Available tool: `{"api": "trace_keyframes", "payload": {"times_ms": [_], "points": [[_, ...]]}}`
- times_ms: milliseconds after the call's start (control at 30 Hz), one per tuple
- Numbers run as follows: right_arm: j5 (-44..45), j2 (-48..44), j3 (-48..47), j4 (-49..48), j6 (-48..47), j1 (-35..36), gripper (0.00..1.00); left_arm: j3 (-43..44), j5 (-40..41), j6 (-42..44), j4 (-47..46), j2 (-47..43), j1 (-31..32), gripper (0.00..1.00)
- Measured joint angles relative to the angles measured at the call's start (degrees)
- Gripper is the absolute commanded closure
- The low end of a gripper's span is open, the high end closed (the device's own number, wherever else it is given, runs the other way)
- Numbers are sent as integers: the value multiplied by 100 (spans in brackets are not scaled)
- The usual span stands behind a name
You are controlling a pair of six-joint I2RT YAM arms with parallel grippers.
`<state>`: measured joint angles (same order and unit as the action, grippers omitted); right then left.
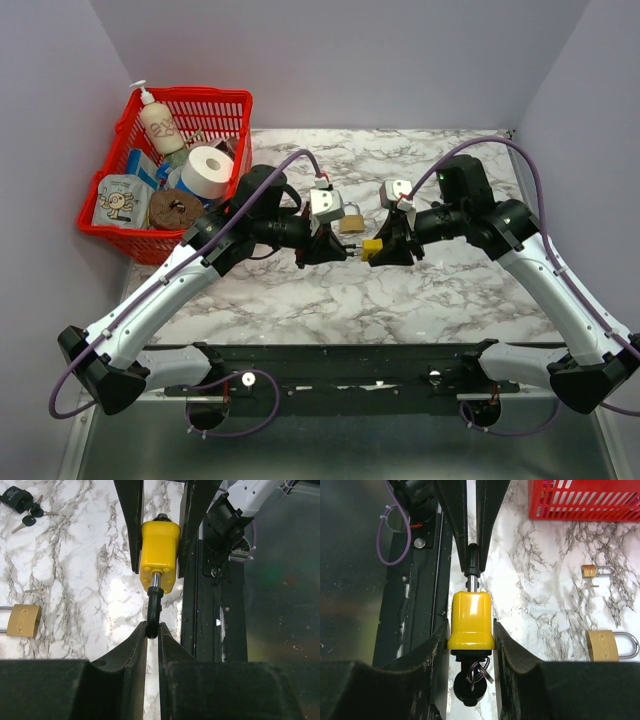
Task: Lock with the key
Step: Lock the lock.
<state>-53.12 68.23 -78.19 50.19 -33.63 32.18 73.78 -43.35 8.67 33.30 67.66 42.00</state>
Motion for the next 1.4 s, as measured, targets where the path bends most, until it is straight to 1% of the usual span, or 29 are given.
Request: {"api": "trace_keyframes", "payload": {"times_ms": [33,100,467,733,967,1200,1300,1333,1400], "points": [[7,0,0,-9,13,0,99,-4,-4,-26,-17,0,-4,94],[24,0,0,-37,37,0,99,-13,-9,-96,-42,0,-4,100],[39,-11,35,-149,125,2,99,-138,-35,-621,-354,2,-24,100],[122,-9,74,-164,372,168,99,-210,-17,-887,-490,72,162,100],[227,0,199,-72,568,205,99,-522,44,-1285,-769,66,238,100],[273,-9,332,-155,748,260,99,-562,72,-1462,-743,76,247,100],[348,-13,339,-170,883,271,99,-562,96,-1539,-726,81,236,86],[378,-24,341,-192,931,271,99,-562,87,-1569,-726,81,225,72],[433,-61,400,-476,1040,251,99,-645,-22,-1777,-907,31,-37,54]]}}
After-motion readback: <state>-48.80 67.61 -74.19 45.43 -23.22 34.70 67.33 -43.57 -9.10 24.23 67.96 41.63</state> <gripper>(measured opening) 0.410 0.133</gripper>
